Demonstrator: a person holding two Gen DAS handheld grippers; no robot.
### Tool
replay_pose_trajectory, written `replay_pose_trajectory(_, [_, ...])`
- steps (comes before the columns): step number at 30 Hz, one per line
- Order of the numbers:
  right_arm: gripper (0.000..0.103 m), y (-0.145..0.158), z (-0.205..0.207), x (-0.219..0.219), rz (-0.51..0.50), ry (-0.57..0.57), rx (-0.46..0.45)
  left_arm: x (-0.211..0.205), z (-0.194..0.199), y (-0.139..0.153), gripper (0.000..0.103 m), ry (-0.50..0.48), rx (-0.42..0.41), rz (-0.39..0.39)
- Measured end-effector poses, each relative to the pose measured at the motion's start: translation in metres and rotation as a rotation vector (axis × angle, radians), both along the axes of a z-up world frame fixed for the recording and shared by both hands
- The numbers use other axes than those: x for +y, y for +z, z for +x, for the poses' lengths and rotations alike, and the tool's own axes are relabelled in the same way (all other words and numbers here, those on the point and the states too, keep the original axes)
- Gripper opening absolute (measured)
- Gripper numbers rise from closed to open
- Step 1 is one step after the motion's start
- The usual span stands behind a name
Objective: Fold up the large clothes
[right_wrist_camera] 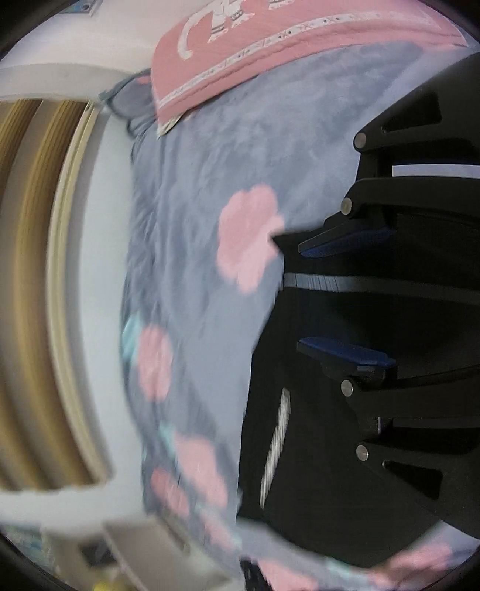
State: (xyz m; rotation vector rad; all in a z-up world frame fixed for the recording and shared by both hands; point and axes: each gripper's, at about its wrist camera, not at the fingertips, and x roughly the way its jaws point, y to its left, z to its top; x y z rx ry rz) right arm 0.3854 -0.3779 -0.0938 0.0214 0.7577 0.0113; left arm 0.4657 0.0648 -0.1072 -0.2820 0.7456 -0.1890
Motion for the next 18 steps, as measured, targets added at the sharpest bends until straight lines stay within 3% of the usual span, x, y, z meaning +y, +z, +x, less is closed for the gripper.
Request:
replay_pose_trajectory(3, [0.048,0.011,-0.022,0.033,0.074,0.064,0.036,-0.032,-0.033,0.018,0.058,-0.141,-0.026,-0.032])
replay_pose_trajectory(6, [0.048,-0.006,-0.034,0.068,0.145,0.115,0.109,-0.077,-0.06,0.008,0.058,-0.254,0.011,-0.026])
replay_pose_trajectory(9, [0.048,-0.047,-0.028,0.101,0.04,0.081,0.189,-0.12,-0.067,-0.033,0.058,-0.335,0.097,-0.02])
replay_pose_trajectory(11, [0.048,-0.083,-0.016,0.109,0.011,0.066,0.256,-0.137,-0.059,-0.064,0.058,-0.336,0.187,0.021])
replay_pose_trajectory(13, [0.049,-0.1,-0.011,0.114,-0.016,0.063,0.258,-0.147,-0.052,-0.088,0.058,-0.321,0.221,0.069])
replay_pose_trajectory(15, [0.049,-0.101,-0.01,0.115,-0.024,0.066,0.258,-0.148,-0.048,-0.091,0.058,-0.314,0.228,0.07])
replay_pose_trajectory(18, [0.049,-0.078,-0.006,0.113,-0.006,0.099,0.248,-0.145,-0.051,-0.073,0.058,-0.328,0.185,0.062])
